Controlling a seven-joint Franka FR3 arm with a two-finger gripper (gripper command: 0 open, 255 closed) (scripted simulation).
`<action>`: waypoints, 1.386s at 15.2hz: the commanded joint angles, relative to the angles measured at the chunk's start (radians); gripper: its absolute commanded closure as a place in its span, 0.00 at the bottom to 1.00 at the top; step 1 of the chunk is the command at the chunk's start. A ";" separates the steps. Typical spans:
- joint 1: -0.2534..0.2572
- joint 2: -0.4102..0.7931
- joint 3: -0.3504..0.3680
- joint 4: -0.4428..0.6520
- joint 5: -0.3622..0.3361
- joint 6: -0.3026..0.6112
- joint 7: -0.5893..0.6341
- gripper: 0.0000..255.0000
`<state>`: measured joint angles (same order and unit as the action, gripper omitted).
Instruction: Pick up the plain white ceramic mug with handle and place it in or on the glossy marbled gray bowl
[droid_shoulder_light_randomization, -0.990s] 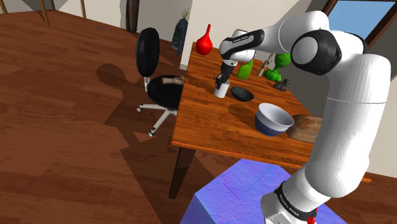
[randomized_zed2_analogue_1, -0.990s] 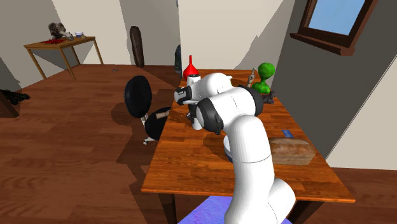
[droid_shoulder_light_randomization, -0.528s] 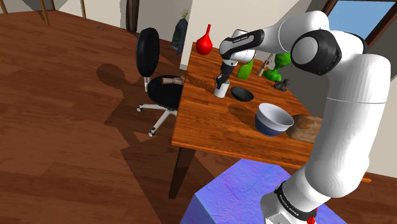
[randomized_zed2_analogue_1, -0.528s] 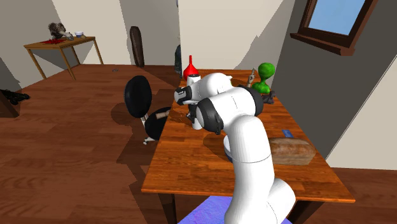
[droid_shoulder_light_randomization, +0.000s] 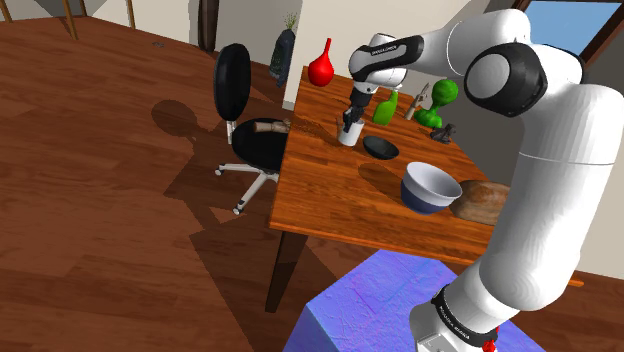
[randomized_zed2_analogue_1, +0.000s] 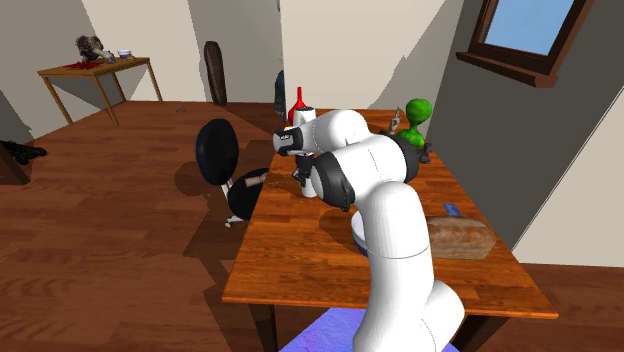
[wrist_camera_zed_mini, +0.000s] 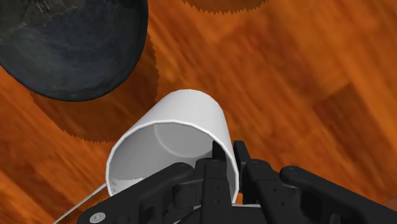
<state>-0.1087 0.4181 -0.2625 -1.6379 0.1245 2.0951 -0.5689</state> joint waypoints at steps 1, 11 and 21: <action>0.000 -0.006 -0.001 0.016 -0.003 -0.022 0.001 1.00; 0.000 -0.039 -0.007 0.104 -0.015 -0.142 0.010 1.00; -0.089 -0.057 -0.045 0.158 -0.002 -0.217 -0.112 1.00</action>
<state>-0.1820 0.3640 -0.3011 -1.4820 0.1199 1.8836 -0.6572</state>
